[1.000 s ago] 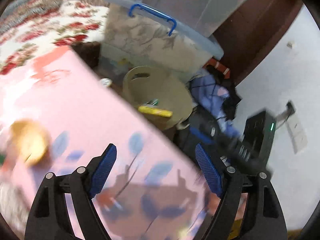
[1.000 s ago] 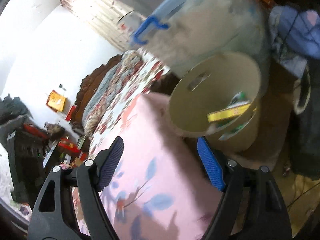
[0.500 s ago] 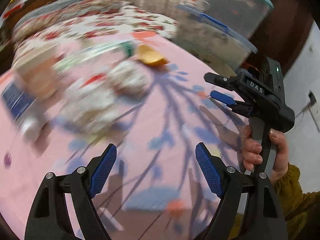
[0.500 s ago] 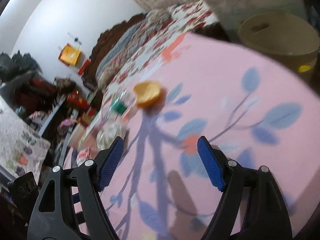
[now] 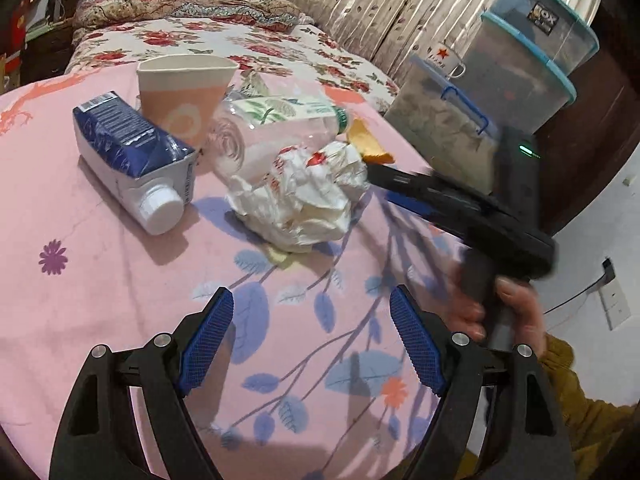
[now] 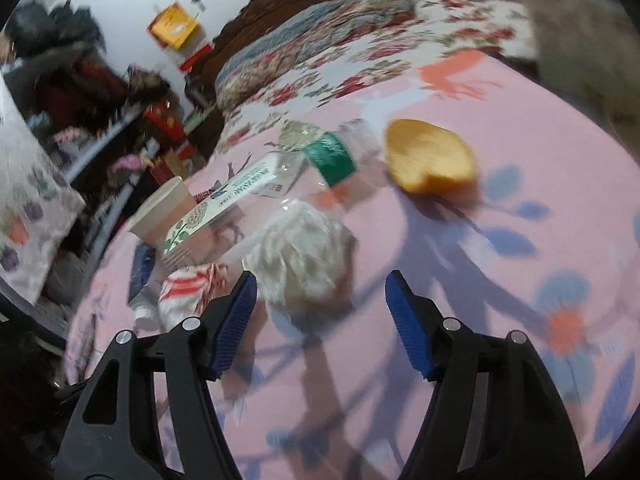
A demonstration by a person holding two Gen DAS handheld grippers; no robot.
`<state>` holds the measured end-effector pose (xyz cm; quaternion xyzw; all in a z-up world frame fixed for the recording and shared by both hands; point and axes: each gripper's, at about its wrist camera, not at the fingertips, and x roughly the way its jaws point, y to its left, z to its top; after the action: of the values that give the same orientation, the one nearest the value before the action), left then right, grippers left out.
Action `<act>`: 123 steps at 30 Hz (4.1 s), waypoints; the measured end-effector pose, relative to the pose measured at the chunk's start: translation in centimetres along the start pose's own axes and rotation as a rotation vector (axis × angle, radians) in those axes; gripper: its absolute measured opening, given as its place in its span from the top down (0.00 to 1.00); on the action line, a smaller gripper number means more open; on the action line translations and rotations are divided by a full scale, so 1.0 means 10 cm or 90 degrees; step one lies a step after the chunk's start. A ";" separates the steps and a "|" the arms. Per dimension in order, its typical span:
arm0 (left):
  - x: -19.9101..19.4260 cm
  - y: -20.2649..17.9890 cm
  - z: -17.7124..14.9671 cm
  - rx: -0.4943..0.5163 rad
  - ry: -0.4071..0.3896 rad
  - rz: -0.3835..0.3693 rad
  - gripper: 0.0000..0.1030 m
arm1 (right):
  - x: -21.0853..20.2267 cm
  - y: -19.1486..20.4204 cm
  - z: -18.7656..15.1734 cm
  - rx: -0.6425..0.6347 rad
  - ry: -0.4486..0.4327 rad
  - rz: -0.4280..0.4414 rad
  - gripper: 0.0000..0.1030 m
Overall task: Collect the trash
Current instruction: 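Grasp the crumpled white paper ball with the right tool, then grasp the round orange cracker with the left tool while the right tool holds the paper, then carry cracker and paper over the bin and open both tools to drop them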
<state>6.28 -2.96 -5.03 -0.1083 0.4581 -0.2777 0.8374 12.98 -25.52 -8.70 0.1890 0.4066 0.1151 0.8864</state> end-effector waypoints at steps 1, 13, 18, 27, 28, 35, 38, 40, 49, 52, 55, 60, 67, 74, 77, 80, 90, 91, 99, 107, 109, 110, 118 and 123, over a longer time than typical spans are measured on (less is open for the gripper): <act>0.00 -0.03 0.00 0.000 -0.001 -0.002 0.26 | 0.08 0.03 0.04 -0.012 0.009 -0.007 0.35; 0.17 -0.24 0.20 0.052 -0.015 0.048 0.26 | -0.56 -0.10 -0.56 -0.030 -0.001 0.002 0.62; 0.57 -0.26 0.47 0.065 -0.024 0.126 0.26 | -0.86 -0.17 -0.82 -0.025 -0.031 -0.025 0.62; 0.60 -0.26 0.45 0.050 0.001 0.149 0.25 | -1.09 -0.27 -0.74 -0.021 -0.076 -0.037 0.62; 0.54 -0.29 0.45 0.053 -0.007 0.154 0.26 | -1.09 -0.31 -0.73 -0.018 -0.080 -0.041 0.62; 0.35 -0.97 0.70 0.175 -0.066 0.114 0.27 | -1.13 -0.76 -0.74 0.058 -0.086 -0.049 0.62; 0.79 -1.40 0.89 0.314 -0.032 0.145 0.34 | -1.23 -0.90 -0.75 0.077 -0.101 -0.046 0.62; 1.25 -1.62 0.98 0.405 0.019 0.179 0.46 | -1.30 -0.99 -0.75 0.088 -0.109 -0.044 0.62; 2.41 -1.52 1.42 0.346 0.197 0.202 0.90 | -1.44 -1.45 -0.76 0.166 -0.131 -0.006 0.62; 2.25 -1.56 1.49 0.325 0.173 0.169 0.96 | -1.46 -1.54 -0.76 0.182 -0.136 0.008 0.62; 1.93 -1.63 1.41 0.303 0.152 0.114 0.96 | -1.48 -1.58 -0.76 0.187 -0.140 0.022 0.62; 1.45 -1.79 1.04 0.276 0.142 0.024 0.96 | -1.48 -1.56 -0.76 0.186 -0.141 0.043 0.62; 1.14 -1.72 0.53 0.226 0.150 -0.029 0.96 | -1.42 -1.38 -0.79 0.160 -0.125 0.053 0.62; 1.00 -1.51 0.27 0.200 0.159 -0.024 0.96 | -1.30 -1.01 -0.92 0.091 -0.083 0.023 0.62; 1.02 -1.46 0.20 0.202 0.164 -0.011 0.95 | -1.22 -0.88 -0.96 0.059 -0.066 0.000 0.61; 1.09 -1.44 0.16 0.207 0.164 -0.003 0.88 | -1.15 -0.81 -1.01 0.040 -0.061 -0.027 0.55; 1.13 -1.46 0.06 0.257 0.137 0.055 0.55 | -1.15 -0.75 -1.03 0.024 -0.059 -0.054 0.45; 1.14 -1.46 0.06 0.259 0.137 0.053 0.56 | -1.15 -0.75 -1.02 0.024 -0.058 -0.058 0.45; 1.24 -1.46 0.08 0.275 0.157 0.036 0.91 | -1.15 -0.77 -0.98 0.018 -0.066 -0.070 0.38; 1.02 -1.37 0.31 0.214 0.138 -0.009 0.95 | -1.16 -0.74 -0.96 -0.010 -0.079 -0.075 0.62; 0.99 -1.36 0.40 0.186 0.140 -0.042 0.96 | -1.22 -0.82 -0.95 0.007 -0.093 -0.074 0.62; 0.98 -1.37 0.43 0.178 0.140 -0.053 0.96 | -1.24 -0.86 -0.93 0.015 -0.096 -0.070 0.62; 1.20 -1.74 0.71 0.180 0.166 -0.122 0.96 | -1.48 -1.26 -0.84 0.060 -0.133 -0.100 0.62; 1.54 -2.29 1.04 0.240 0.168 -0.149 0.96 | -1.72 -1.72 -0.56 0.086 -0.174 -0.142 0.62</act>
<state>13.07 -31.24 -0.15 0.0342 0.4877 -0.4649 0.7381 -1.50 -45.84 -7.80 0.2156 0.3073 -0.0386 0.9261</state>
